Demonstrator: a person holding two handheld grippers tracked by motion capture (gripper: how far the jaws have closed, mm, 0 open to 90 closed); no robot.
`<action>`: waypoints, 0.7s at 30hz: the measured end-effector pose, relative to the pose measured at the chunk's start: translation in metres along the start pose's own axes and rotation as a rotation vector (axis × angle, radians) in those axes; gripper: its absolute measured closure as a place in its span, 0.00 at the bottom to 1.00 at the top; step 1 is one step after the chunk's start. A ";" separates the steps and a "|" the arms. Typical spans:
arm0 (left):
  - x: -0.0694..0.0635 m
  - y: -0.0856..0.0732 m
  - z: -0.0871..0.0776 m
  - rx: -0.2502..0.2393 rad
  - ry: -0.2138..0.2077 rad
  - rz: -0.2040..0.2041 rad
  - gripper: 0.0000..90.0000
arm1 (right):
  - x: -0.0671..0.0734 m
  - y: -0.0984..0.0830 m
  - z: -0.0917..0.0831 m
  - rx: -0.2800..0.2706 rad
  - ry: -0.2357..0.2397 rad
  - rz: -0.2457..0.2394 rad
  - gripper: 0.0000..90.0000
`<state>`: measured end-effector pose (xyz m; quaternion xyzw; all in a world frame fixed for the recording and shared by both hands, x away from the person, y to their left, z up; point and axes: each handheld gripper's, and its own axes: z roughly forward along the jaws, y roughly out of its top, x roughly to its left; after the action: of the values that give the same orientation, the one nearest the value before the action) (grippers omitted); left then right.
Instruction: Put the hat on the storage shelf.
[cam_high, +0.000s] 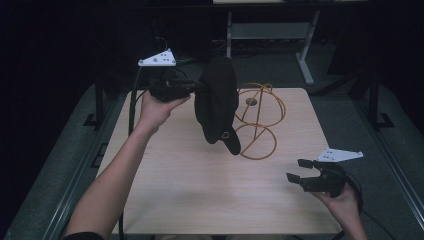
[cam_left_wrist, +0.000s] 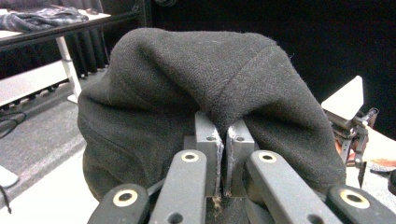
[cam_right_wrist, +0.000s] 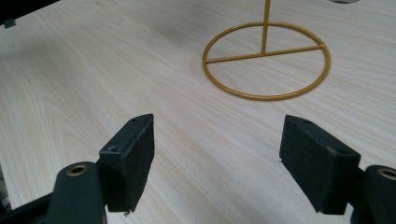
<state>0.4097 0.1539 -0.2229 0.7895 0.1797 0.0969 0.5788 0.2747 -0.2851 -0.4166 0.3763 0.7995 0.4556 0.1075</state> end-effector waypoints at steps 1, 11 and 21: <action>0.001 0.002 0.003 0.000 -0.005 0.000 0.96 | -0.001 0.001 -0.002 -0.006 -0.006 0.010 0.29; 0.009 0.011 0.016 -0.012 -0.008 -0.022 0.97 | -0.004 0.000 0.000 -0.005 -0.008 0.010 0.29; 0.005 0.038 0.036 0.000 -0.025 0.010 0.96 | -0.005 -0.001 0.002 0.009 -0.018 0.013 0.27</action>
<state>0.4336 0.1146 -0.1986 0.7915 0.1685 0.0899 0.5805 0.2787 -0.2877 -0.4196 0.3863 0.7981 0.4492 0.1101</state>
